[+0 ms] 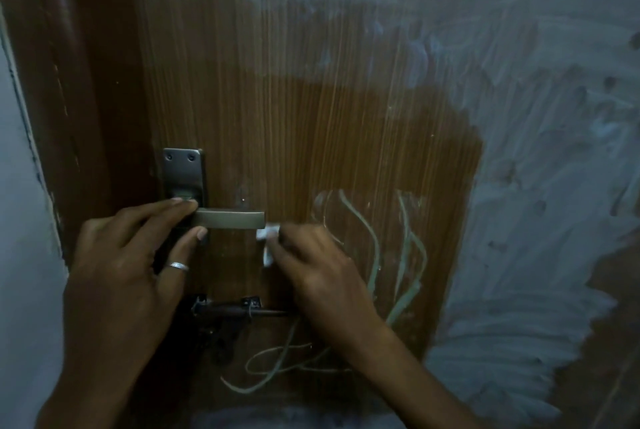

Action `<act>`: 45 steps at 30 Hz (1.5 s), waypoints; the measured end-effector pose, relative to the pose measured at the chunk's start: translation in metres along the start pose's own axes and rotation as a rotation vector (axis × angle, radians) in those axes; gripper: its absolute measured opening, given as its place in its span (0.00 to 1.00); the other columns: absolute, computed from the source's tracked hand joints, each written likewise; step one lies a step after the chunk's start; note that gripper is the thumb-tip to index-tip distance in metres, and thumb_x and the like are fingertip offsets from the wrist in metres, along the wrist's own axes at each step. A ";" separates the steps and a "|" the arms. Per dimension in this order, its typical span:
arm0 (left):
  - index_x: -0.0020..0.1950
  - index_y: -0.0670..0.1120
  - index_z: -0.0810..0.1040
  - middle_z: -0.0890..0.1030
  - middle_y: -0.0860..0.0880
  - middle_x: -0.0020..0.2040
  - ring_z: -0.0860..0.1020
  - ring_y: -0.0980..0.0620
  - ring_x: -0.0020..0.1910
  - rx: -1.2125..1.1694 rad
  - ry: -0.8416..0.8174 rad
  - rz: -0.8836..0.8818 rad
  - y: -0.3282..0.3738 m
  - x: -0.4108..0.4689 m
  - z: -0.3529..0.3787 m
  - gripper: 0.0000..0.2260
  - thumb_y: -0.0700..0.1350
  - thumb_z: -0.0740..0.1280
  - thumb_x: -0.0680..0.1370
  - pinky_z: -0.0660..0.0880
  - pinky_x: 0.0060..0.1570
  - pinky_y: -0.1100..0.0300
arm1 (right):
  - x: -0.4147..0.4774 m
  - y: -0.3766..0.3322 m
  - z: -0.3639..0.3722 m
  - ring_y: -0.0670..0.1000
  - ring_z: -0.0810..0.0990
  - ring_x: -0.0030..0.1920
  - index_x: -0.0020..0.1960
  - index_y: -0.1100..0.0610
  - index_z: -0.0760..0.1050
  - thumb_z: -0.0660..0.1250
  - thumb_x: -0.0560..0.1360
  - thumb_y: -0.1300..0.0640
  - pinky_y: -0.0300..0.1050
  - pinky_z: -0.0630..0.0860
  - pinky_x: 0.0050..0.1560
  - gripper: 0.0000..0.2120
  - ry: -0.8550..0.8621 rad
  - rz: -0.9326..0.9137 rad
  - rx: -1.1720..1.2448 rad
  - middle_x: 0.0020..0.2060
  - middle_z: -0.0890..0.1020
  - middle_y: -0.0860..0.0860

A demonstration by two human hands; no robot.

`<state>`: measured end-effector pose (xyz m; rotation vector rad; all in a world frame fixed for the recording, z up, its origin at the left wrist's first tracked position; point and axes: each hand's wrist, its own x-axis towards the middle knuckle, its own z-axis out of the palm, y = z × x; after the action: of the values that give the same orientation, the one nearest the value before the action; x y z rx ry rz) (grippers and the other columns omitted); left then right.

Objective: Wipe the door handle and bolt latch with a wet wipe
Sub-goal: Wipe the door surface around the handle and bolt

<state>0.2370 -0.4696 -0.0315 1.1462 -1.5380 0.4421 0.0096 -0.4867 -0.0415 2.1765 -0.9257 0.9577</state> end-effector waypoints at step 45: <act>0.64 0.45 0.80 0.81 0.47 0.60 0.73 0.46 0.56 0.067 0.022 0.002 0.024 -0.001 -0.014 0.16 0.44 0.71 0.76 0.63 0.51 0.66 | -0.009 0.016 0.023 0.54 0.48 0.81 0.80 0.57 0.57 0.49 0.86 0.44 0.57 0.40 0.80 0.27 -0.226 -0.335 -0.431 0.80 0.56 0.55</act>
<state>0.2242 -0.4474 -0.0215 1.1873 -1.5153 0.5094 0.0012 -0.5097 -0.0575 1.9989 -0.7486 0.3206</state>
